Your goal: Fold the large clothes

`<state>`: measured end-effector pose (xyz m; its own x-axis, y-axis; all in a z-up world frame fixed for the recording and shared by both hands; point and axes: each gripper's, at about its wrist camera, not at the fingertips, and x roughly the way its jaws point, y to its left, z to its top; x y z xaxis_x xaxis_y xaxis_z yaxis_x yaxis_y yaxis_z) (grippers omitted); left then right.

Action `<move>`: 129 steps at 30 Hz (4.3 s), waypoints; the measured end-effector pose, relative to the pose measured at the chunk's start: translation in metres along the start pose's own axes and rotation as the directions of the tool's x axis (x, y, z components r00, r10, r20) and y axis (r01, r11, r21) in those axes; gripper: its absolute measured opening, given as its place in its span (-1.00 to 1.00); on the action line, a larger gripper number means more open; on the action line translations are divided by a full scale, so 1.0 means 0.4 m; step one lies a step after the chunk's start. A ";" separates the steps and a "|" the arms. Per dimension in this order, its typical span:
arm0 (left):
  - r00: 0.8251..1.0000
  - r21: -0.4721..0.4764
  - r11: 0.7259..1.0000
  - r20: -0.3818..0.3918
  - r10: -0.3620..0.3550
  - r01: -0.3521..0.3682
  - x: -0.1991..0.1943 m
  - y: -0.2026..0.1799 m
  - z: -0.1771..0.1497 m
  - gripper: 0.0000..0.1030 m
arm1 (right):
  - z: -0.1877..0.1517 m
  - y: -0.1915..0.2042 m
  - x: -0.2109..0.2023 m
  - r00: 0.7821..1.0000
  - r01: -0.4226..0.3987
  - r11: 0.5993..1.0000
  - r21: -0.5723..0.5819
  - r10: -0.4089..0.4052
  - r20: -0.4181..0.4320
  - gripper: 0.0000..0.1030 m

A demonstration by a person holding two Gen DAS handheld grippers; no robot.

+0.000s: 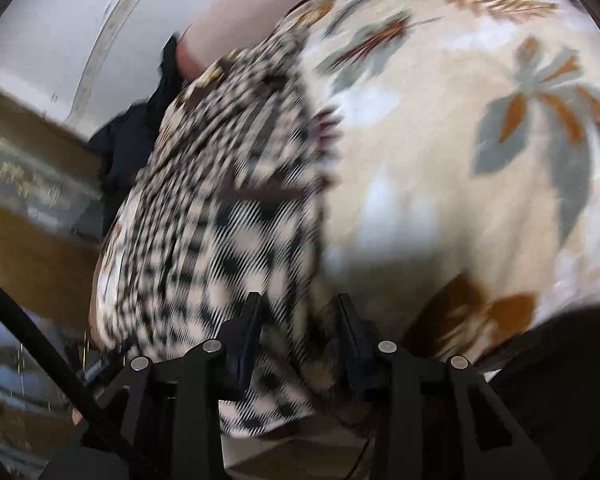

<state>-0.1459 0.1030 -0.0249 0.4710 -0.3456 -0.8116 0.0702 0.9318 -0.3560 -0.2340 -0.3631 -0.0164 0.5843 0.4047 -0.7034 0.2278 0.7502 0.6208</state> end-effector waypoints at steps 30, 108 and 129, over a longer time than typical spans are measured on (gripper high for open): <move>0.990 0.057 0.996 -0.126 -0.064 0.072 -0.040 -0.043 -0.088 -0.91 | -0.068 0.067 0.056 0.991 -0.079 0.992 -0.099 0.067 -0.119 -0.80; 0.985 0.035 0.987 0.078 0.156 -0.159 0.430 -0.133 0.942 -0.74 | 0.792 0.244 0.436 0.896 0.415 0.859 -0.299 -0.330 0.296 -0.56; 0.996 0.011 0.996 0.029 0.086 -0.087 0.202 0.011 0.631 0.26 | 0.619 0.175 0.178 0.975 0.174 0.981 -0.080 -0.161 0.151 0.25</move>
<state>0.1141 0.1070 0.0250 0.5004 -0.2605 -0.8257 0.0387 0.9594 -0.2793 0.0164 -0.4112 0.0629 0.6506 0.1956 -0.7338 0.2627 0.8486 0.4591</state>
